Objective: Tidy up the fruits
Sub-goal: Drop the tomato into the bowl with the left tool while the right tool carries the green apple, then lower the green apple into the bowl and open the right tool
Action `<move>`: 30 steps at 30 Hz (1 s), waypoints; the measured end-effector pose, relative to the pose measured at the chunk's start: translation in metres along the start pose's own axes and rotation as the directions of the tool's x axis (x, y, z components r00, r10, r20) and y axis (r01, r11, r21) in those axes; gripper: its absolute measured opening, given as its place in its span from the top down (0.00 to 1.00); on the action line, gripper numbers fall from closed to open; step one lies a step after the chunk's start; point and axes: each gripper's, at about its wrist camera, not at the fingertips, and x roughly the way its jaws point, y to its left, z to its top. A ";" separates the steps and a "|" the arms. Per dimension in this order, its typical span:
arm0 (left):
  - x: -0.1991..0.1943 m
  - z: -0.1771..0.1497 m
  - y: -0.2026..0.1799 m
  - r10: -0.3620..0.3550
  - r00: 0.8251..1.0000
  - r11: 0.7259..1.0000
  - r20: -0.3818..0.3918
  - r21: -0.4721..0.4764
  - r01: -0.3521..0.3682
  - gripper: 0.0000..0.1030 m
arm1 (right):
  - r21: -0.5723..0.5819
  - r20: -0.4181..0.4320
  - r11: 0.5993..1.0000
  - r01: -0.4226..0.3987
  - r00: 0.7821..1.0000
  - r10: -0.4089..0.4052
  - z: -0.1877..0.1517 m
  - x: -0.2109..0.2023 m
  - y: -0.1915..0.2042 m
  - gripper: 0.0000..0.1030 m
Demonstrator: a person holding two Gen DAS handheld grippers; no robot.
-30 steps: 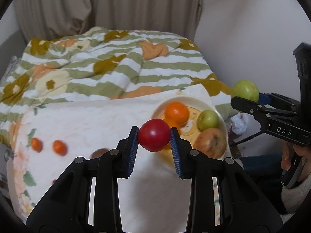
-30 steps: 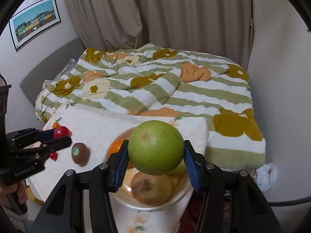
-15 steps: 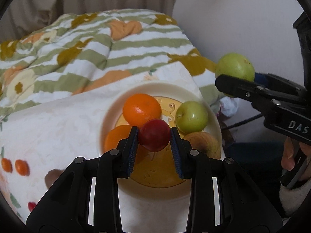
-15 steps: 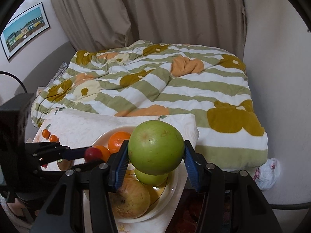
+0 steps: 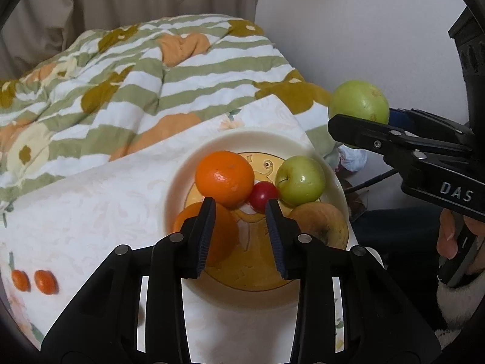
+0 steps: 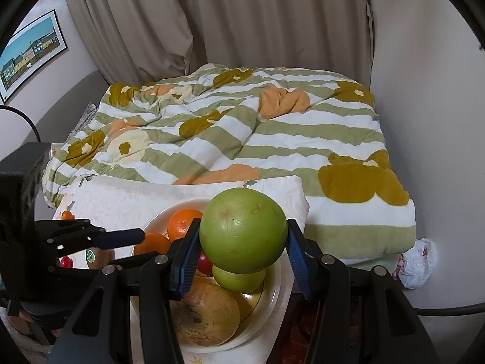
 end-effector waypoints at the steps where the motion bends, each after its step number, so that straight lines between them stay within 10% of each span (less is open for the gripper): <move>1: -0.002 0.000 0.001 0.003 1.000 1.000 0.003 0.002 -0.003 0.57 | 0.001 -0.002 1.000 -0.004 1.000 0.004 0.000 0.001 -0.001 0.52; 3: -0.006 -0.002 0.003 0.010 1.000 1.000 0.004 0.007 -0.010 0.06 | -0.003 -0.007 1.000 -0.007 1.000 0.007 0.000 0.001 0.000 0.52; 4: -0.008 -0.004 0.005 0.015 1.000 1.000 0.006 0.006 -0.015 0.00 | -0.007 -0.012 1.000 -0.011 1.000 0.011 0.001 0.002 0.001 0.52; 30: -0.056 -0.060 0.055 0.268 0.963 0.953 0.013 -0.149 -0.263 0.00 | -0.093 -0.113 0.985 -0.148 0.984 0.138 -0.003 0.086 0.010 0.51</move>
